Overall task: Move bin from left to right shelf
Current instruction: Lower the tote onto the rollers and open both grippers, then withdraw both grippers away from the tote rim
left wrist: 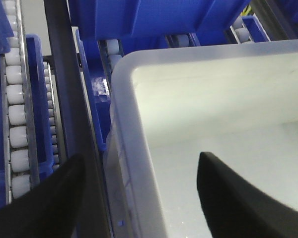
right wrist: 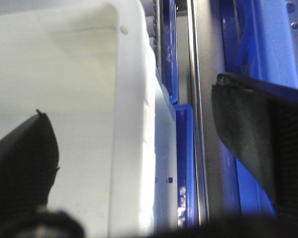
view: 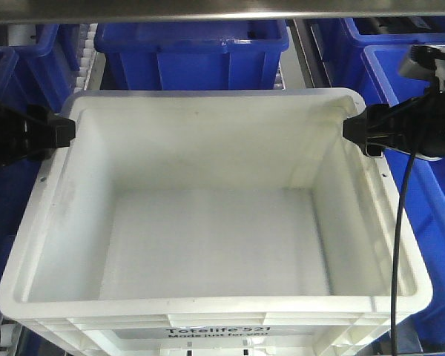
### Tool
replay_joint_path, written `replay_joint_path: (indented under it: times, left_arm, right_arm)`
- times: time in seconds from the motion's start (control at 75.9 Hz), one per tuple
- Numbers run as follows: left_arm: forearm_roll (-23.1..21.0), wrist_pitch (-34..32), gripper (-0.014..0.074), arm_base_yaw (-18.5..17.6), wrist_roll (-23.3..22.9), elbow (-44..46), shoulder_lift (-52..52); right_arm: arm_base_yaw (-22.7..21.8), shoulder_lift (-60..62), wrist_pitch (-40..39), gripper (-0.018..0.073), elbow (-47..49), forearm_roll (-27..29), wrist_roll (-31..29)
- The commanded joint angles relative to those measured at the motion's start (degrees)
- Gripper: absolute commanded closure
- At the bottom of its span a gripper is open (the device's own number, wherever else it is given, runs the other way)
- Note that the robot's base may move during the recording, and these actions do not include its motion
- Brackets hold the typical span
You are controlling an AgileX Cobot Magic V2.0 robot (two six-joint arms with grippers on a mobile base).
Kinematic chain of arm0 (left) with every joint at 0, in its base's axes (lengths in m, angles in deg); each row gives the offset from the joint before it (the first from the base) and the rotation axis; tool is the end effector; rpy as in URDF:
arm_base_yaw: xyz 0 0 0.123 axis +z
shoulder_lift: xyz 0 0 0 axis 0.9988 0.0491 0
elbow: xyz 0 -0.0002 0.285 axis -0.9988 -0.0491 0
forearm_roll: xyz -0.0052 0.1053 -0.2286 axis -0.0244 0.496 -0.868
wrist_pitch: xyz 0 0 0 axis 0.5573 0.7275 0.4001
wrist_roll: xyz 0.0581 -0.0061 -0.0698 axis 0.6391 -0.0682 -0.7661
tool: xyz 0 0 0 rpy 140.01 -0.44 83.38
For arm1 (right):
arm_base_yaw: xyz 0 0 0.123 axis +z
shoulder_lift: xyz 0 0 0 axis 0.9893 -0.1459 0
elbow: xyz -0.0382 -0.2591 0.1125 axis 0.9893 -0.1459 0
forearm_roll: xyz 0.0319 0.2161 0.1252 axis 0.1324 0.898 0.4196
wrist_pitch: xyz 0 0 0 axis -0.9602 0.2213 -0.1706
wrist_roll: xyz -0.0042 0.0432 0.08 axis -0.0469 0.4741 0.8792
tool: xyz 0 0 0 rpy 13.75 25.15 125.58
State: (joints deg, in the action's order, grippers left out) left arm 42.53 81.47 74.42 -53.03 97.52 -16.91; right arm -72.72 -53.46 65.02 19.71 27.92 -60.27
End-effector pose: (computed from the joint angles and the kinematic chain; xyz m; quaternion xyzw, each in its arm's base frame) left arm 0.2358 -0.0623 0.3431 0.0391 0.8827 -0.1356 0.4482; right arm 0.2545 0.0521 0.3314 -0.0774 0.8820 0.1063 0.4525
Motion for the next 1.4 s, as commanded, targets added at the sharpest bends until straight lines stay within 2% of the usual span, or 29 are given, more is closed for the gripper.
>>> replay_joint_path:
  times: [0.0,0.316,0.474,0.738,1.028,1.225,1.384]
  left_arm:
    - [-0.9,-6.2,0.0134,-0.3,-0.1,-0.9,-2.9]
    - [-0.8,-14.7,0.0134,-0.3,0.0,-10.7,-11.7]
    - [-0.7,-18.5,0.0134,-0.3,0.0,-15.2,-16.6]
    - [-0.8,-20.6,0.0134,-0.3,5.2,-21.2,-26.4]
    - [-0.9,-19.4,0.0134,-0.3,5.4,-29.2,-40.7]
    - [-0.9,-16.9,0.0134,-0.3,5.5,-31.2,-50.7]
    - [-0.2,-14.9,0.0134,-0.3,5.5,-31.2,-54.5]
  right_arm:
    - [-0.1,3.0,-6.0,-0.0008,0.0,0.7,-1.0]
    - [-0.1,10.3,-14.8,-0.0008,-7.0,1.1,-5.1]
    - [-0.1,14.8,-19.2,-0.0008,-11.1,1.1,-5.2]
    - [-0.1,24.4,-24.4,-0.0008,-19.6,1.1,-5.8]
    - [-0.1,43.6,-23.8,-0.0008,-30.0,1.1,-5.8]
    - [-0.1,56.2,-16.5,-0.0008,-34.6,0.6,-5.8]
    - [-0.1,61.2,-12.9,-0.0008,-34.6,-0.8,-5.6]
